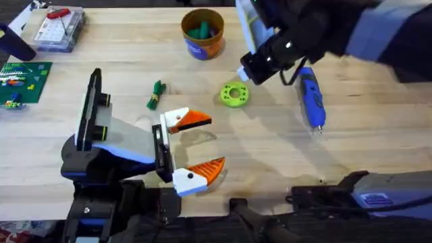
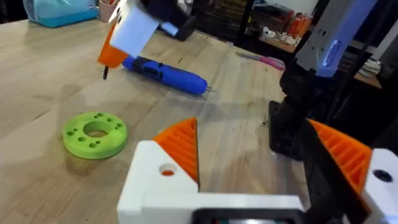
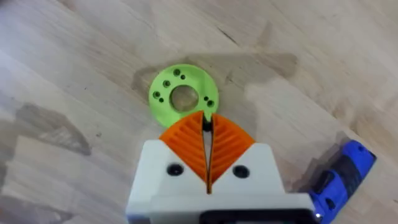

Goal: Pick up the gripper from the table and insert it into the empty holder that is missing its gripper. Then pick up a screw, insert it into the mounting hole, and use the screwdriver to tighten it. Finally, clean up the table by picking up the vegetable and placing it into the bucket.

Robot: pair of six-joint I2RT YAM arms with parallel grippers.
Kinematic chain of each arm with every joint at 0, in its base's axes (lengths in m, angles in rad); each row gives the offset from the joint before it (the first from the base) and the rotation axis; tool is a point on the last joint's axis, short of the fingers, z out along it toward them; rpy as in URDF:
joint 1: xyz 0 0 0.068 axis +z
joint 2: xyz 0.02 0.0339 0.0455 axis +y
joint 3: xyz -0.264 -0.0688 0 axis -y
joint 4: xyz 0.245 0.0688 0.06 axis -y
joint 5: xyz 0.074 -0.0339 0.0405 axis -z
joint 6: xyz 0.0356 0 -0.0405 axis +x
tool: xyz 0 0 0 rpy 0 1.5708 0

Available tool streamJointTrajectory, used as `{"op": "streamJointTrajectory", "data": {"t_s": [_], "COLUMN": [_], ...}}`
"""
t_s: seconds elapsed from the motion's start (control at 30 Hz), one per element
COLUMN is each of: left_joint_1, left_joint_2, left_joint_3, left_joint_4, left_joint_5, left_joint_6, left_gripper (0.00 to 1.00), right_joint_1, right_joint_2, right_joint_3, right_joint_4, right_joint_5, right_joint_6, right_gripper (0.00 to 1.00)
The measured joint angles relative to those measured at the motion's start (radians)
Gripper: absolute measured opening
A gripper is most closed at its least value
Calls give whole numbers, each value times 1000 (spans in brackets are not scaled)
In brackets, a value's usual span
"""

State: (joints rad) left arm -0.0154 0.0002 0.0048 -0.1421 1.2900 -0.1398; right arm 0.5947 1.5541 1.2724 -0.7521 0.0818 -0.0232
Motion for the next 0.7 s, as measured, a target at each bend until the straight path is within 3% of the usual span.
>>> {"op": "streamJointTrajectory", "data": {"t_s": [0.37, 0.7], "left_joint_1": [0, 0], "left_joint_2": [0, 0], "left_joint_3": [0, 0], "left_joint_4": [0, 0], "left_joint_5": [0, 0], "left_joint_6": [0, 0], "left_gripper": [991, 991], "right_joint_1": [40, 146], "right_joint_2": [-44, -69], "right_joint_3": [211, 281], "right_joint_4": [-225, -286], "right_joint_5": [0, 0], "right_joint_6": [-11, -15], "right_gripper": [7, 7]}}
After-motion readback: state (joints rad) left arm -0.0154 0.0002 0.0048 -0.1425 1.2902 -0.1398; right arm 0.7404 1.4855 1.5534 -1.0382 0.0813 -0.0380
